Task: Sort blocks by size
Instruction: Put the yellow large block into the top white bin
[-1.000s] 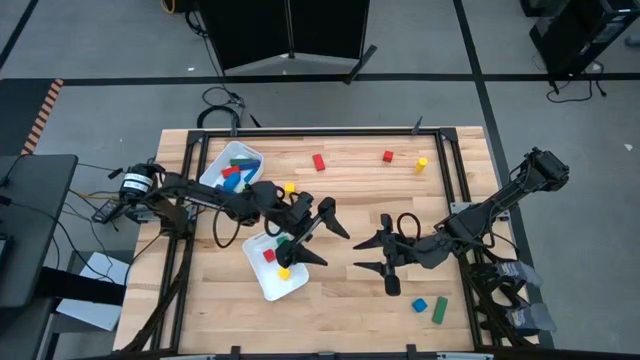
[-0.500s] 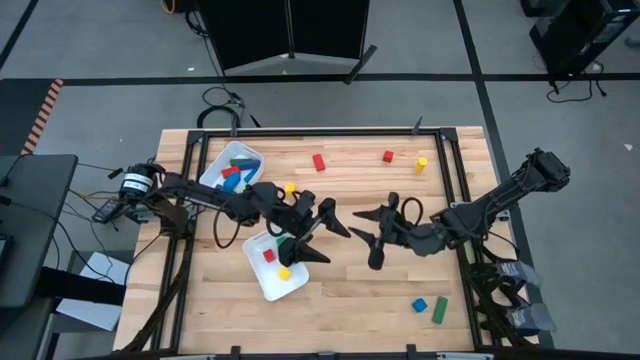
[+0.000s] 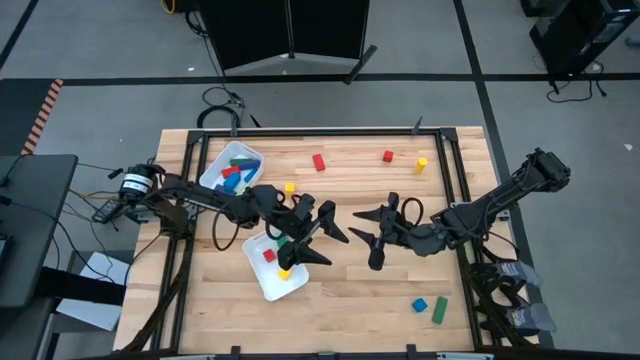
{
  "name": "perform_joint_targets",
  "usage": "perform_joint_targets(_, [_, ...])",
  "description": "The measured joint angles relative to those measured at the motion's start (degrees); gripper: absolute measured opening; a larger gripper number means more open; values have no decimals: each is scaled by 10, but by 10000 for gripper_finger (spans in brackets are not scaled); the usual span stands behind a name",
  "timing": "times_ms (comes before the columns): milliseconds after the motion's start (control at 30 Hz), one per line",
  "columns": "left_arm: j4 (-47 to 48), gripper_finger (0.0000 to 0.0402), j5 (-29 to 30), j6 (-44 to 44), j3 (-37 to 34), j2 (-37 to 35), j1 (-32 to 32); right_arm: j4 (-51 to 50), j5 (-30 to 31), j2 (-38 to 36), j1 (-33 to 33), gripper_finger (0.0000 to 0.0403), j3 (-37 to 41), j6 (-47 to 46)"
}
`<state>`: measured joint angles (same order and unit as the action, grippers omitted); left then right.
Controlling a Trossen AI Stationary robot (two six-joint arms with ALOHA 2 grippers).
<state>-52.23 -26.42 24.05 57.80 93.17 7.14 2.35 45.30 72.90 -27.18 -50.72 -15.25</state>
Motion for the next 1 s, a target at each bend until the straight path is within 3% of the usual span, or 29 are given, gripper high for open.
perform_joint_targets(567, [12, 108, 11, -36, 0, 0, -1, 2, 0, 0, 0, 190, 0, 0])
perform_joint_targets(733, [26, 86, -18, -59, 0, 0, -9, 2, 0, 0, 0, 190, 0, 0])
perform_joint_targets(867, [91, 84, -19, -96, 0, 0, -20, 2, 0, 0, 0, 190, 0, 0])
perform_joint_targets(1000, [195, 84, 28, -141, 0, 0, -23, 3, 0, 0, 0, 190, 0, 0])
